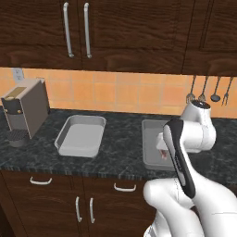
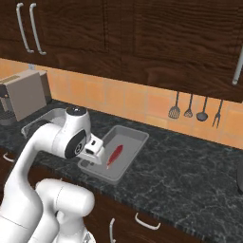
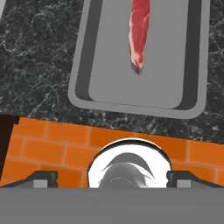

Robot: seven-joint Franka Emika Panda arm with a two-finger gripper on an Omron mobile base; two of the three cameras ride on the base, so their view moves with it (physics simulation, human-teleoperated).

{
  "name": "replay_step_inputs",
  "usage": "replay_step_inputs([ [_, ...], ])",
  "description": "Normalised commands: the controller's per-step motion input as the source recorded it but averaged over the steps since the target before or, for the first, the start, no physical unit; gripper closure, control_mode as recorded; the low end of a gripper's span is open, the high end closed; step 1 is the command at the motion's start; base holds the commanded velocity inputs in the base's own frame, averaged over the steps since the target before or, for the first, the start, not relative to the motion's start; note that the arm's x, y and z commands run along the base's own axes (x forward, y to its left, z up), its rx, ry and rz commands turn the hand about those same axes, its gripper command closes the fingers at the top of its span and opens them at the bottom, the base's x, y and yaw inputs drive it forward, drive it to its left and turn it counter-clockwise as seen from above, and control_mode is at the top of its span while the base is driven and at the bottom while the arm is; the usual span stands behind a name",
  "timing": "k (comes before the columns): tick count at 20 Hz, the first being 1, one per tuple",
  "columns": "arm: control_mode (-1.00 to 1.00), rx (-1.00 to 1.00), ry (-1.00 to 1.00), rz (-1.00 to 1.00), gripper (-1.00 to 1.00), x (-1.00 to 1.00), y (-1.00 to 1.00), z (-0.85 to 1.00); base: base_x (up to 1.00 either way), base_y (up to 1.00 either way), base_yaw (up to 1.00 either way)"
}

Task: Place one avocado and one steak in each tupperware on the nearby counter, to pack two identical lunches.

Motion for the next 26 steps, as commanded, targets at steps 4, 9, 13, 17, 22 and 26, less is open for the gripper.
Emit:
replay_step_inputs([
  [4,-1.00,-0.03,-0.01,0.04,-1.00,-0.17,0.21,0.03,0.00,0.00,0.00],
  [9,-1.00,-0.03,-0.22,0.05,-1.00,-0.27,0.15,-0.03,0.00,0.00,0.00],
  [13,1.00,0.00,-0.16,0.00,-1.00,-0.17,0.00,0.08,-0.54,0.00,0.00],
  [17,1.00,0.00,0.00,0.00,-1.00,0.00,0.00,0.00,-0.85,-0.02,-0.14],
  [22,1.00,0.00,0.00,0.00,-1.00,0.00,0.00,0.00,-0.84,-0.18,-0.44],
  [26,1.00,0.00,0.00,0.00,-1.00,0.00,0.00,0.00,-0.53,-0.37,-0.60],
])
